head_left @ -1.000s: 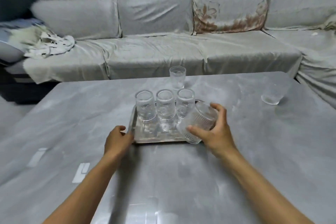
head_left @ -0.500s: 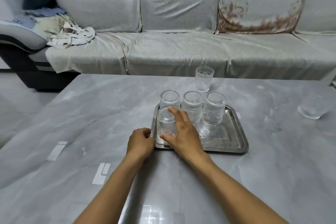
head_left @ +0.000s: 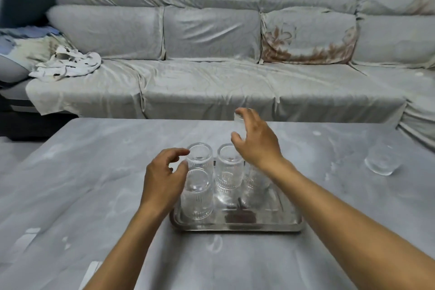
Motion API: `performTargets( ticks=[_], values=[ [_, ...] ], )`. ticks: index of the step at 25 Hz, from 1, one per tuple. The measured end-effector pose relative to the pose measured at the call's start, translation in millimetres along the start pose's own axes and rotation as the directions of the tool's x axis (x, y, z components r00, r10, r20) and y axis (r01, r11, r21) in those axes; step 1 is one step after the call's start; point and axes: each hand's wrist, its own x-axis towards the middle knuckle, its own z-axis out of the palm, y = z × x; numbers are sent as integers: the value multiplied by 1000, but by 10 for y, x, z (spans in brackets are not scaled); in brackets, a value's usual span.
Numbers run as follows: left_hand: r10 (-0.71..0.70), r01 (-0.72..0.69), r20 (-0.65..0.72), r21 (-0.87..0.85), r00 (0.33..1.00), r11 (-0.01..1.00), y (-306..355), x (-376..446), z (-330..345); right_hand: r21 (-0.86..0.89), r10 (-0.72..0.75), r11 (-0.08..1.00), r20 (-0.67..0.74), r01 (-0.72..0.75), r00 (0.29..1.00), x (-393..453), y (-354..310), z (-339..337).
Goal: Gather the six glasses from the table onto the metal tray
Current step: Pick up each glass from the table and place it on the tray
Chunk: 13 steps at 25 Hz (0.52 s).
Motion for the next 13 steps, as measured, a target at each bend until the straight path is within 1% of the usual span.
performTargets(
  ticks=[2, 4, 5, 6, 7, 9, 11, 12, 13],
  values=[
    [-11, 11, 20, -8, 1000, 1000, -89, 87, 29, -145, 99, 987, 181, -73, 978, 397, 246, 37],
    [-42, 42, 18, -18, 999, 999, -213, 160, 26, -239, 190, 965, 352, -109, 917, 614, 477, 186],
    [-53, 53, 10, -11, 999, 999, -270, 188, 16, -266, 221, 957, 404, -118, 888, 688, 560, 261],
    [-70, 70, 1, 3, 998, 998, -323, 208, 4, -279, 234, 953, 425, -119, 875, 738, 605, 330],
    [-89, 89, -11, 14, 996, 996, -354, 222, -2, -279, 234, 952, 412, -122, 881, 782, 631, 384],
    [-113, 112, -53, -20, 992, 993, -360, 215, -20, -272, 220, 953, 324, -131, 920, 808, 614, 425],
    [-182, 147, -177, -194, 967, 970, -283, 262, -84, -284, 134, 956, 212, -70, 968, 762, 566, 353],
    [-218, 145, -253, -279, 943, 949, -222, 298, -135, -263, 80, 964, 159, -36, 984, 710, 528, 260],
    [-232, 124, -310, -331, 922, 935, -148, 302, -188, -205, 40, 979, 101, -18, 994, 630, 487, 137]
  ],
)
